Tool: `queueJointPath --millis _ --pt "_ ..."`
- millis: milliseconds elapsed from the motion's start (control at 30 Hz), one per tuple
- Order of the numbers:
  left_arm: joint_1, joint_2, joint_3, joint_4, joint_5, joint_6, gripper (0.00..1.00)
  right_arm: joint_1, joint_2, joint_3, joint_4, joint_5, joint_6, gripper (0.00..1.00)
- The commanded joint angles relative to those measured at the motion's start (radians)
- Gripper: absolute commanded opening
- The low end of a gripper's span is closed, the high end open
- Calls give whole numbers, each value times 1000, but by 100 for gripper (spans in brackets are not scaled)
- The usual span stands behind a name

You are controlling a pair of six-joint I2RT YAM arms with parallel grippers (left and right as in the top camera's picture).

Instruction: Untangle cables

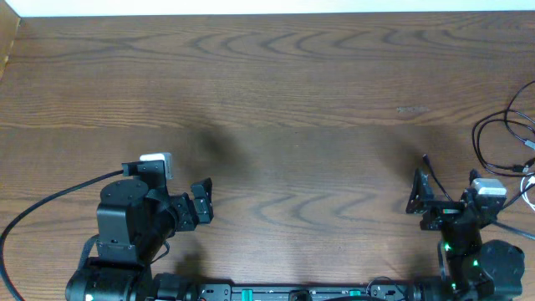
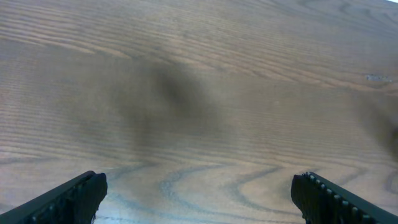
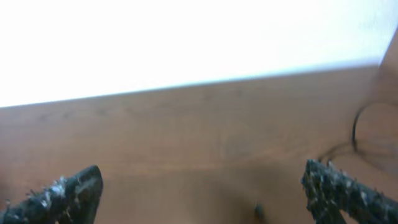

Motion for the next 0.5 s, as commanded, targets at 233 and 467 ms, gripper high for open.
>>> queueJointPath --millis 233,467 --pt "4 -1 -3 0 -6 -5 100 -6 -89 -249 410 -6 -43 99" --pt "4 -1 -3 0 -6 -6 100 -6 -89 -377 631 -6 -50 99"
